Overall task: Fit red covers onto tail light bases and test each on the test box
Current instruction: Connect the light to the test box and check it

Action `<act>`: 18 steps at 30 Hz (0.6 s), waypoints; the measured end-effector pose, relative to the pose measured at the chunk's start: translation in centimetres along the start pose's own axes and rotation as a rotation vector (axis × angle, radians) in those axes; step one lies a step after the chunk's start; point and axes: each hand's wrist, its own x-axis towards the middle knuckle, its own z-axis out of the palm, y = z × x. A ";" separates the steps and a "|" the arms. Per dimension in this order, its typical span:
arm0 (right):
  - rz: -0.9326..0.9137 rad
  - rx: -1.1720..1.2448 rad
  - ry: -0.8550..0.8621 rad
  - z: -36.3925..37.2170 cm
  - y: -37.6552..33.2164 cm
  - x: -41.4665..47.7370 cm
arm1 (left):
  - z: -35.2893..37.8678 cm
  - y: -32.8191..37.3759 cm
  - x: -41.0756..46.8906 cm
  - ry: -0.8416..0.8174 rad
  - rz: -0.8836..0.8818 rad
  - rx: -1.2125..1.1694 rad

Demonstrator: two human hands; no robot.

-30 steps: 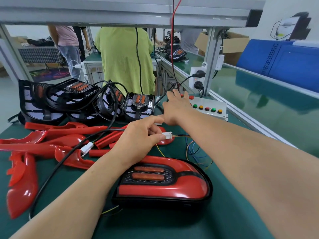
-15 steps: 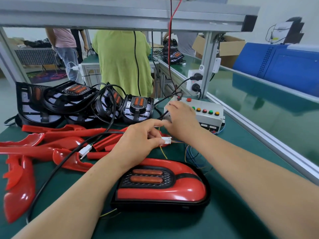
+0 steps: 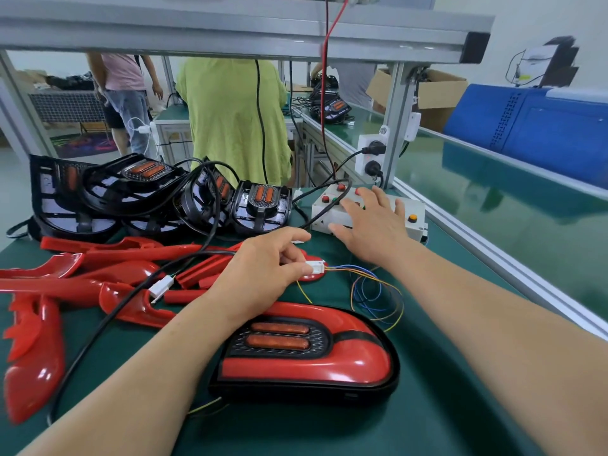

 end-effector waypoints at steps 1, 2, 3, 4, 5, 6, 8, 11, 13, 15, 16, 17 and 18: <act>0.010 0.008 -0.004 0.0 0.0 0.1 | 0.0 0.0 0.0 0.001 0.000 0.001; 0.022 0.023 -0.005 0.1 -0.1 0.2 | 0.0 -0.1 0.0 0.001 0.001 0.003; 0.035 0.042 -0.005 0.2 -0.2 0.3 | 0.0 -0.1 0.0 0.001 0.001 0.004; 0.048 0.060 -0.003 0.4 -0.2 0.4 | 0.0 -0.1 0.0 0.001 0.001 0.004; 0.061 0.075 -0.001 0.6 -0.4 0.5 | 0.0 -0.1 0.0 -0.001 0.000 0.002; 0.077 0.090 0.003 0.8 -0.5 0.6 | 0.0 -0.1 0.0 -0.002 -0.001 -0.001; 0.116 0.125 0.021 1.0 -0.8 0.9 | 0.0 0.0 0.1 -0.002 -0.007 -0.007; 0.156 0.167 0.027 1.0 -0.8 1.7 | 0.1 0.0 0.2 0.007 -0.028 -0.023; 0.165 0.167 -0.001 0.8 -0.6 2.0 | 0.1 -0.1 0.1 0.008 -0.028 -0.020; 0.170 0.168 -0.022 0.7 -0.4 2.0 | 0.1 0.0 0.1 0.010 -0.023 -0.019; 0.171 0.166 -0.024 0.7 -0.4 1.9 | 0.1 0.0 0.1 0.011 -0.024 -0.022; 0.169 0.156 -0.022 0.7 -0.4 1.8 | 0.1 0.0 0.1 0.011 -0.025 -0.024; 0.163 0.139 -0.019 0.7 -0.5 1.6 | 0.1 0.0 0.1 0.012 -0.026 -0.025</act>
